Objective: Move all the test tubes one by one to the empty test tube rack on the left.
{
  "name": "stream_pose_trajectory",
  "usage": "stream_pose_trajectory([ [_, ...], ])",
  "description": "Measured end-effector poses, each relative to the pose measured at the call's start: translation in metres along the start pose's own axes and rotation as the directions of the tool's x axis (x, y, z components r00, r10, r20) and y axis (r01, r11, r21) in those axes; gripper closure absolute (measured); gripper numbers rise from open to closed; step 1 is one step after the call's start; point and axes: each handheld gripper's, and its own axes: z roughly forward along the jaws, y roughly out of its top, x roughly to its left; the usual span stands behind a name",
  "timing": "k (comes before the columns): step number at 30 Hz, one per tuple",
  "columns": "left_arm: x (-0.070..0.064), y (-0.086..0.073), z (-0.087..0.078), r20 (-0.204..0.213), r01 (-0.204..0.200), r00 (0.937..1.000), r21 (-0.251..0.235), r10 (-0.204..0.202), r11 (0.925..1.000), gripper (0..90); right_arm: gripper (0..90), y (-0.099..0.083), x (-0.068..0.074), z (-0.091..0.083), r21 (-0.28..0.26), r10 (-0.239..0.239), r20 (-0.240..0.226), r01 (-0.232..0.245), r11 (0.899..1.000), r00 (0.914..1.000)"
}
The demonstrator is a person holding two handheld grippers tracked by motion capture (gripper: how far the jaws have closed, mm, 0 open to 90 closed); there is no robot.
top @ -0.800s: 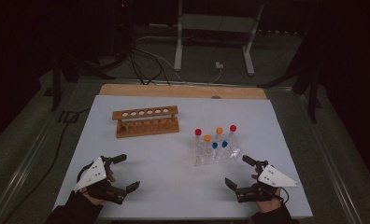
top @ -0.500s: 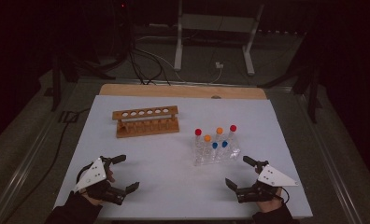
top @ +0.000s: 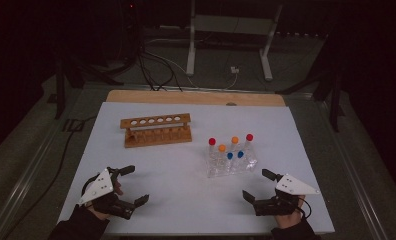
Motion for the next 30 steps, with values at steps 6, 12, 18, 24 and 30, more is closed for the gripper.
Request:
stream_pose_trajectory([
  [6,0.0,0.0,0.0,0.0,-0.002,1.0,0.002,0.002,1.0,0.5,0.0,0.012,0.003,-0.003,-0.009,0.005,0.026,-0.005,1.0,0.9996],
  [12,0.0,0.0,0.001,0.0,-0.002,1.0,0.001,0.002,1.0,0.5,0.0,0.027,0.001,-0.003,-0.03,0.001,0.05,0.0,1.0,0.9987],
  [18,0.0,0.0,0.0,0.001,0.002,1.0,-0.001,-0.002,1.0,0.5,0.0,0.045,-0.003,-0.003,-0.067,0.003,0.099,0.003,0.998,0.9951],
  [24,0.0,0.0,0.0,0.003,0.005,1.0,-0.002,-0.005,1.0,0.5,0.0,0.059,-0.007,0.006,-0.089,0.019,0.103,-0.01,0.996,0.9945],
  [30,0.001,0.0,0.0,0.004,0.011,0.9999,-0.01,-0.011,0.9999,0.5,0.0,0.066,-0.006,0.019,-0.064,0.025,0.153,-0.015,0.998,0.9879],
])
